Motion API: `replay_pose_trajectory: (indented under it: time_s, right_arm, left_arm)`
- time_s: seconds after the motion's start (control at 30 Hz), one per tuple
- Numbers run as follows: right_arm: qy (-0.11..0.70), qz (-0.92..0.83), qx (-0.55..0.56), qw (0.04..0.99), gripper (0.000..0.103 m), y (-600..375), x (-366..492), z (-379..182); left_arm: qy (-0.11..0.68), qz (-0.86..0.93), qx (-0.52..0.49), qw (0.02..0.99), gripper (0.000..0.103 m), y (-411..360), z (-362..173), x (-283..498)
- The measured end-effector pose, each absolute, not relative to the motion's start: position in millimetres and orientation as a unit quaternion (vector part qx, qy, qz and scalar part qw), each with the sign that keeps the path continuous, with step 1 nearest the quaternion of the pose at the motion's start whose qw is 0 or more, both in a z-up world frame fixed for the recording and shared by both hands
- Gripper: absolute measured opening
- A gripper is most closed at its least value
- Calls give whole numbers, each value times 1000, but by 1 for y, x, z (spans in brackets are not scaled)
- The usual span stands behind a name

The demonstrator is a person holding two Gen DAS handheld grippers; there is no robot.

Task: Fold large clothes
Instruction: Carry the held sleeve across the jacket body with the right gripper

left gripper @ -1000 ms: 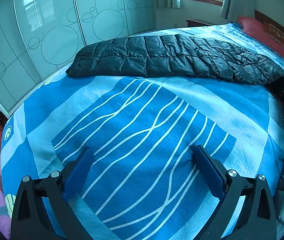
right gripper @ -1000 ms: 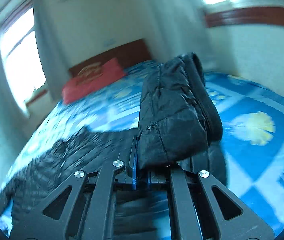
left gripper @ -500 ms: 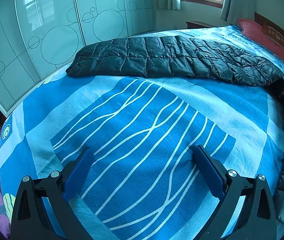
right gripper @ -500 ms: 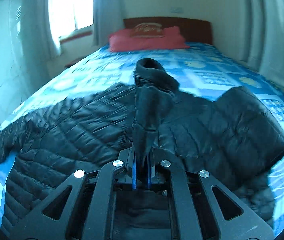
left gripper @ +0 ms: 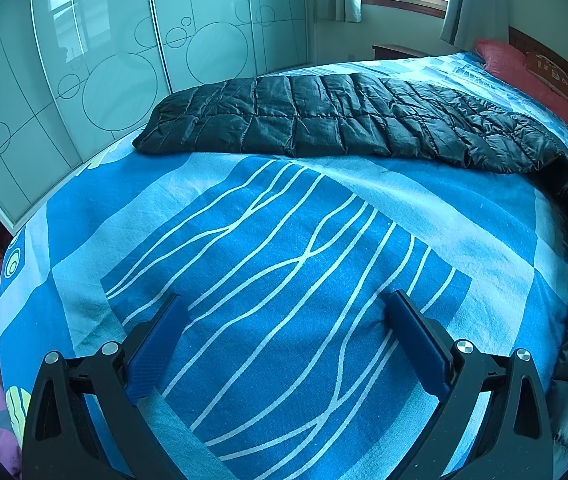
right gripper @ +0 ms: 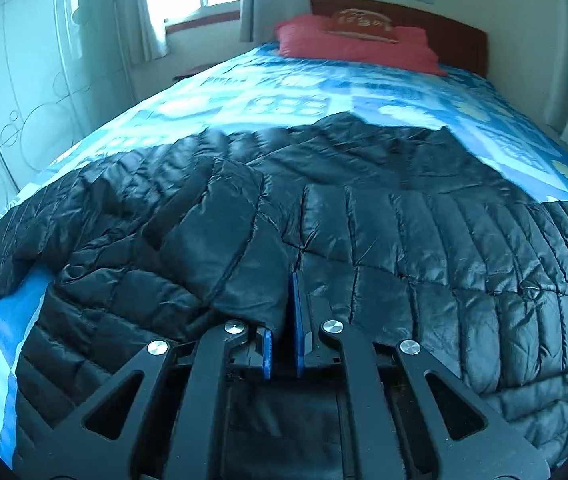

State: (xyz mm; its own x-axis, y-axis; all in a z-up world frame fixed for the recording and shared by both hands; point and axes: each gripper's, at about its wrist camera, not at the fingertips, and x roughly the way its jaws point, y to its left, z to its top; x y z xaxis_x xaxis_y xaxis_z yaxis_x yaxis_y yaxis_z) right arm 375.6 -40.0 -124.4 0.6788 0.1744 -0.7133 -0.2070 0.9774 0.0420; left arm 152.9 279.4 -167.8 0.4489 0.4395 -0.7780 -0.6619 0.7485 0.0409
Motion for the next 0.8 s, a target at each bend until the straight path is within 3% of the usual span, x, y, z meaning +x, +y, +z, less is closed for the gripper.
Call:
replay_pose_trajectory:
  time_s: [0.27, 0.33, 0.37, 0.4, 0.43, 0.57, 0.63, 0.7, 0.77, 0.8]
  right_arm:
    - [418, 131, -14, 899, 19, -30, 377, -128]
    - [421, 161, 21, 893, 33, -43, 367, -114]
    - [418, 170, 32, 892, 58, -48, 363, -109]
    - [406, 182, 50, 894, 75, -58, 354, -99]
    - [385, 195, 62, 900, 76, -70, 342, -86]
    - [355, 189, 63, 913, 76, -121, 320, -54]
    - [353, 162, 62, 919, 70, -156, 319, -48]
    - [359, 119, 61, 924, 35, -201, 326, -49]
    - [366, 63, 86, 924, 15, -261, 338, -56]
    - [365, 39, 99, 925, 14, -285, 343, -59]
  left_arm:
    - [410, 327, -136, 840, 99, 279, -168, 153]
    - [410, 328, -135, 840, 99, 279, -168, 153]
    - [410, 328, -135, 840, 99, 279, -168, 153]
    - [410, 328, -135, 840, 99, 279, -168, 153]
    - [410, 328, -136, 840, 99, 279, -168, 153]
    - [410, 328, -134, 840, 99, 279, -168, 153]
    - [411, 329, -134, 840, 99, 279, -168, 153]
    - [411, 329, -134, 840, 99, 279, -168, 153]
    - [411, 329, -133, 840, 99, 279, -168, 153]
    - [411, 330, -132, 840, 99, 278, -168, 153]
